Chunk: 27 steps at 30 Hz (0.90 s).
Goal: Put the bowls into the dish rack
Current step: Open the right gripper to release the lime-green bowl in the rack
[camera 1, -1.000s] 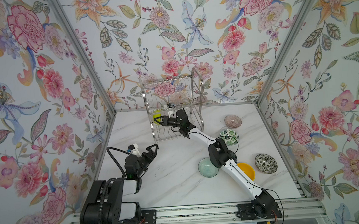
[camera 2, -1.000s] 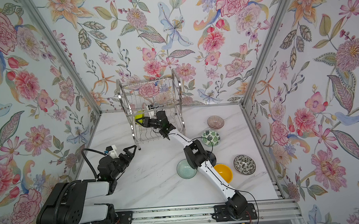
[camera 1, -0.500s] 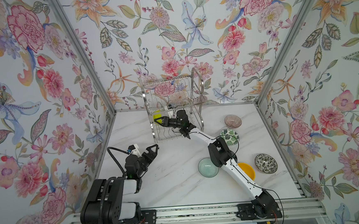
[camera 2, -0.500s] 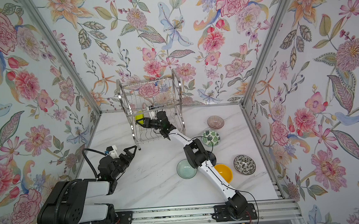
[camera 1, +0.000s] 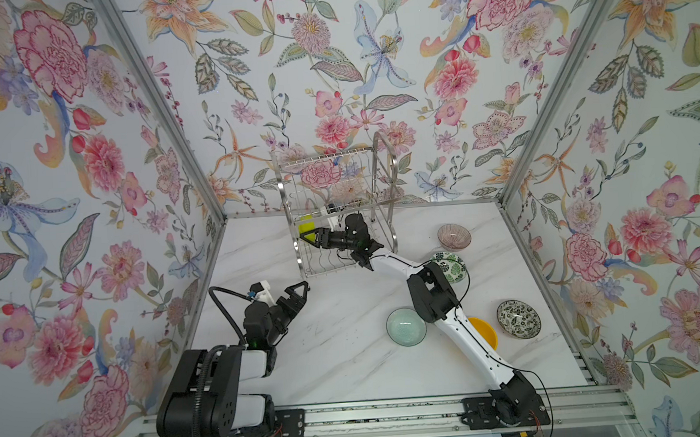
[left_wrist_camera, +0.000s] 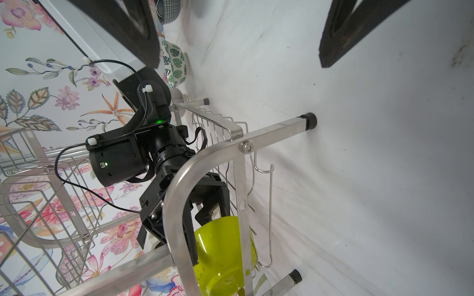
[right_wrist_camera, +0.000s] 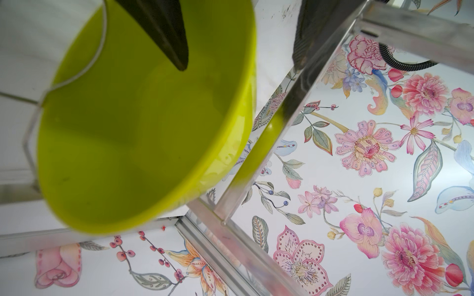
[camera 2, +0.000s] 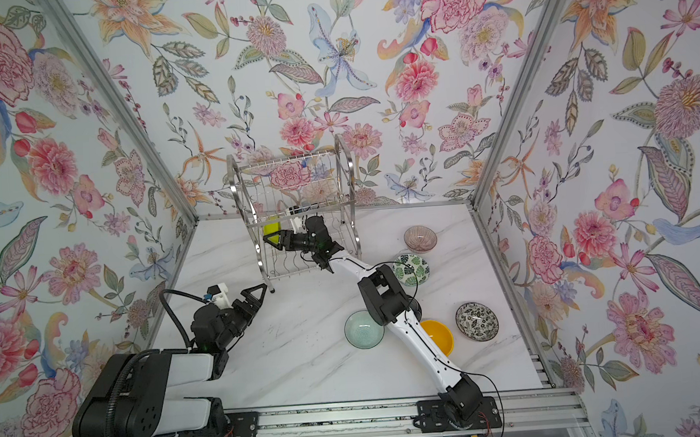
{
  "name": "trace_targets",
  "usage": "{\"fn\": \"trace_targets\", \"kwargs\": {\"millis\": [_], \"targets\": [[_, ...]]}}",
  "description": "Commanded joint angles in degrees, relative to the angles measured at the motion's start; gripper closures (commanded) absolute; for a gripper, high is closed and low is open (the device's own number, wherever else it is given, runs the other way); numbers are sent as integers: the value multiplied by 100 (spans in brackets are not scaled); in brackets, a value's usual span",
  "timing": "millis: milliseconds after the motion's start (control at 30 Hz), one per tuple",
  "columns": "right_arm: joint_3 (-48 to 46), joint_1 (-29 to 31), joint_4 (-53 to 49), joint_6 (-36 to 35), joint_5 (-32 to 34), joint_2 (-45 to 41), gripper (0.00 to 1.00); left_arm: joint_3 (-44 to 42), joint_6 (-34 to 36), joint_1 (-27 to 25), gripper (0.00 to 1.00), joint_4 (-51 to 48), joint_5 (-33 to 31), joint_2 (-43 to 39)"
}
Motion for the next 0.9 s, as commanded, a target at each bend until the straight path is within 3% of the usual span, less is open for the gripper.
{"fn": "trace_targets", "kwargs": {"millis": [0, 267, 600, 867], "targets": [[-377, 27, 336, -207, 127, -476, 31, -44, 155, -50, 1, 56, -36, -98], [-1250, 4, 561, -550, 558, -1015, 26, -51, 155, -48, 1, 62, -42, -100], [-1549, -5, 593, -797, 750, -1176, 27, -66, 155, -47, 1, 78, -58, -112], [-2777, -13, 1570, -836, 1135, -1757, 24, -87, 166, -49, 1, 92, -94, -137]]}}
